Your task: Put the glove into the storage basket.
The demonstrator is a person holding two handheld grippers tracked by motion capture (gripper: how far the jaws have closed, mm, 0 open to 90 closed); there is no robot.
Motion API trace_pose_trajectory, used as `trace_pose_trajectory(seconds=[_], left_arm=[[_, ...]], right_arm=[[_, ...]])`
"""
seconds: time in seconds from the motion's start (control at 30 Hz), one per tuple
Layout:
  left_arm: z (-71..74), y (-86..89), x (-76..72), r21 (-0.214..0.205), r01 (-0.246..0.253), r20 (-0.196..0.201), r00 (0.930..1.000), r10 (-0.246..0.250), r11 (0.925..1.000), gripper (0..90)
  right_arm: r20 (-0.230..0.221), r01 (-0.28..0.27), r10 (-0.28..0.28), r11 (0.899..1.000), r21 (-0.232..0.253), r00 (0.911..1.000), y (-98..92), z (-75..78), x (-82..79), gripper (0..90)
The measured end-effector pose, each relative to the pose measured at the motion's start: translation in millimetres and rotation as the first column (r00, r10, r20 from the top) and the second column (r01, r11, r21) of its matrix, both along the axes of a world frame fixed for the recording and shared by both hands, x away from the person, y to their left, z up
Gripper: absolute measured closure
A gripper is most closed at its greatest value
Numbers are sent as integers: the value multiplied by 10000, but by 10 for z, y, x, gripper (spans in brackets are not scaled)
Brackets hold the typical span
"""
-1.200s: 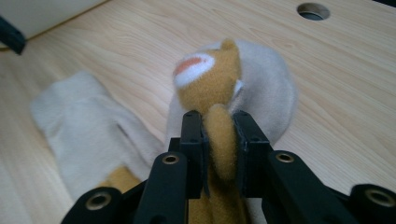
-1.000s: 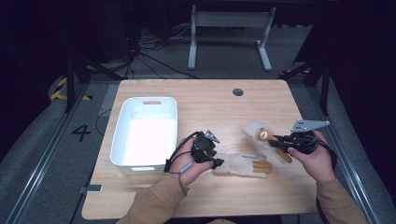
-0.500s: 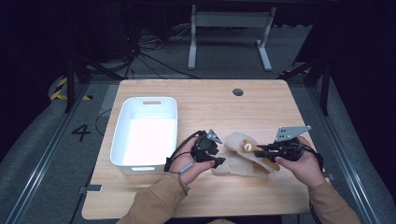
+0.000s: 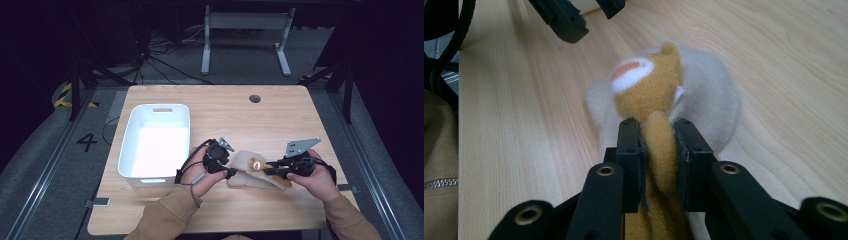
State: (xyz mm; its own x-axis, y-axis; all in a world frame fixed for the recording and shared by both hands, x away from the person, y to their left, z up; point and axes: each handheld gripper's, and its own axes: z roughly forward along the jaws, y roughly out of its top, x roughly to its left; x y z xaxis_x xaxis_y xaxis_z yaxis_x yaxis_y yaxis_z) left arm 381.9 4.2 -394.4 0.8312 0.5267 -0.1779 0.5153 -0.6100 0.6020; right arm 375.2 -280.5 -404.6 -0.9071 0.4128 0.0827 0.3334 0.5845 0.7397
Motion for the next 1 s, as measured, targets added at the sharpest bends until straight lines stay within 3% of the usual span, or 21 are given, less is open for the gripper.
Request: trace_pose_trajectory(seconds=[0.3,0.33,0.37,0.4,0.43,0.5,0.63,0.77,0.87,1.0], left_arm=[[-88,-21,30,336,-3,-32,10000,4,9994,524],[-97,-21,36,406,-3,-75,10000,6,9992,524],[-115,-26,47,488,-8,-138,9999,15,9988,541],[-115,-26,47,488,-8,-138,9999,15,9988,541],[-126,-31,59,508,-4,-149,9999,12,9987,542],[-128,-33,64,551,1,-204,9998,10,9985,543],[-133,-42,90,436,37,-256,9997,-26,9990,531],[-136,-49,124,248,53,-443,9990,-42,9997,524],[-135,-71,140,332,124,-442,9990,-110,9994,523],[-176,-98,161,31,288,-165,9995,-287,9996,481]], right_arm=[[-260,-172,162,9991,-382,9995,-32,-130,63,728],[-268,-189,176,9987,-469,9995,-30,-145,65,712],[-252,-280,264,9973,-676,9993,-16,-169,65,634],[-252,-280,264,9973,-676,9993,-16,-169,65,634],[-234,-223,206,9970,-739,9995,-7,-184,56,564],[-158,-176,165,9972,-724,9997,-14,-179,51,548],[95,328,-324,9981,-525,9994,-121,-83,12,508],[133,773,-765,9947,-684,9970,-215,-38,-17,507],[-12,1128,-1133,9894,-919,9936,-315,-26,-42,518],[-396,1741,-1818,9734,-1489,9825,-442,-24,-80,545]])
